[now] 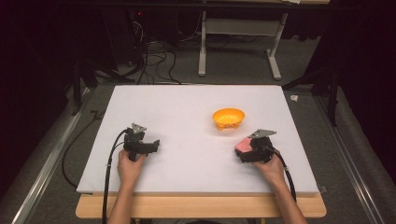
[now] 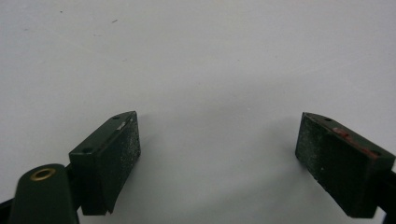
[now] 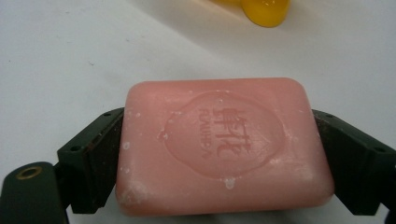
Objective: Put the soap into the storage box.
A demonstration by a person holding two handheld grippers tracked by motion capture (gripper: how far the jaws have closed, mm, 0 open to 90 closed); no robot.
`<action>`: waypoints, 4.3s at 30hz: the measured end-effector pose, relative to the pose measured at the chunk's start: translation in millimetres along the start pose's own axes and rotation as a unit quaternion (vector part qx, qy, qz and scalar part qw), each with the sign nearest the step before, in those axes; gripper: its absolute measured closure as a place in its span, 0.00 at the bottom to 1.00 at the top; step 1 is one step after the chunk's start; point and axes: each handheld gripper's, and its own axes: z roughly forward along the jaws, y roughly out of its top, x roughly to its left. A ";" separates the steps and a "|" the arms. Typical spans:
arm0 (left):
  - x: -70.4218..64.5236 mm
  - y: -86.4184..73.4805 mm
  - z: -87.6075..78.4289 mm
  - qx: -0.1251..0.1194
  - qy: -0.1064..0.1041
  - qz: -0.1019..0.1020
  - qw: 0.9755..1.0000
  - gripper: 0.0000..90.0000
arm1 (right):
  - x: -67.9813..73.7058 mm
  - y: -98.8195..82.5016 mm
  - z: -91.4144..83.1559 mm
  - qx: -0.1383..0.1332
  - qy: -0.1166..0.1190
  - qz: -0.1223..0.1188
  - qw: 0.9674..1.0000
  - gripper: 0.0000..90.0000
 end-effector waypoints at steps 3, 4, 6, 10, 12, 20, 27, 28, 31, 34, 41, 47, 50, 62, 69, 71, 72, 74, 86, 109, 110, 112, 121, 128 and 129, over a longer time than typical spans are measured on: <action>0.0 0.0 -0.1 0.000 0.000 0.000 1.000 0.16 | -0.4 -0.3 0.4 -0.002 0.003 0.000 1.000 0.13; 0.0 0.0 -0.1 0.000 0.000 0.000 1.000 0.16 | -1.1 -0.9 0.5 -0.004 0.006 0.001 1.000 0.14; 0.0 0.0 0.0 0.000 0.000 0.000 1.000 0.16 | -1.4 -1.2 0.5 -0.004 0.008 0.000 1.000 0.14; 0.0 0.0 0.0 0.000 0.000 0.000 1.000 0.16 | -1.8 -1.2 0.6 -0.004 0.009 0.001 1.000 0.15; 0.0 0.0 0.0 0.000 0.000 0.000 1.000 0.16 | -1.6 -1.2 0.3 -0.003 0.008 0.002 1.000 0.15; 0.1 0.0 -0.2 0.001 0.000 0.001 1.000 0.16 | -0.8 -0.8 0.2 -0.004 0.006 0.005 1.000 0.15; 0.2 0.0 -0.1 0.001 0.000 0.001 1.000 0.16 | -2.8 -0.1 -4.8 -0.018 0.030 0.020 0.999 0.15; 0.2 0.0 -0.2 0.001 -0.001 0.001 1.000 0.16 | -4.1 0.1 -7.3 -0.028 0.039 0.030 0.998 0.15; 0.2 0.0 -0.2 0.001 0.000 0.001 1.000 0.16 | -6.8 1.1 -13.2 -0.048 0.057 0.048 0.996 0.15; 0.3 0.0 -0.1 0.001 0.000 0.001 1.000 0.16 | -6.9 1.7 -17.3 -0.054 0.055 0.048 0.996 0.15; 0.4 0.1 0.0 0.001 -0.001 0.000 1.000 0.16 | -6.7 2.5 -24.5 -0.060 0.057 0.055 0.995 0.15; 0.6 0.1 0.2 0.001 -0.001 -0.001 1.000 0.16 | -8.5 9.7 -36.8 -0.069 0.065 0.064 0.993 0.15; 0.7 0.1 0.1 0.001 -0.001 -0.001 1.000 0.16 | -11.0 14.3 -43.7 -0.077 0.071 0.070 0.992 0.15; 0.5 0.1 0.1 0.001 -0.001 -0.001 1.000 0.16 | -8.4 36.8 -57.4 -0.091 0.059 0.076 0.991 0.15; 0.5 0.1 0.1 0.001 -0.001 -0.001 1.000 0.16 | -7.4 48.7 -57.6 -0.092 0.065 0.079 0.991 0.15; 0.6 0.1 0.3 0.000 -0.002 -0.002 1.000 0.16 | -8.3 53.1 -55.7 -0.090 0.072 0.081 0.990 0.15; 0.7 0.2 0.3 0.000 -0.002 -0.002 1.000 0.16 | -8.4 55.2 -54.5 -0.088 0.074 0.080 0.990 0.15; 0.8 0.2 0.4 0.001 -0.002 -0.003 1.000 0.16 | -8.0 58.9 -53.1 -0.084 0.075 0.080 0.990 0.15; 0.8 0.2 0.4 0.001 -0.002 -0.003 1.000 0.16 | -7.9 80.2 -50.6 -0.078 0.076 0.074 0.991 0.15; 0.8 0.2 0.4 0.000 -0.002 -0.003 1.000 0.16 | -19.7 110.5 -21.5 -0.031 0.038 0.111 0.993 0.15; 0.9 0.2 0.4 0.001 -0.002 -0.003 1.000 0.16 | -19.7 112.4 -20.4 -0.029 0.036 0.111 0.993 0.15; 0.8 0.2 0.4 0.000 -0.002 -0.003 1.000 0.16 | -19.0 115.7 -18.6 -0.033 0.036 0.114 0.992 0.15; 0.7 0.2 0.3 0.000 -0.002 -0.003 1.000 0.16 | -15.0 124.0 2.1 -0.019 0.017 0.123 0.992 0.15; 0.7 0.2 0.3 0.000 -0.002 -0.003 1.000 0.16 | -13.0 127.6 19.5 0.003 0.006 0.130 0.991 0.15; 0.7 0.2 0.3 0.000 -0.002 -0.003 1.000 0.16 | -13.1 128.2 21.4 0.007 0.006 0.131 0.991 0.15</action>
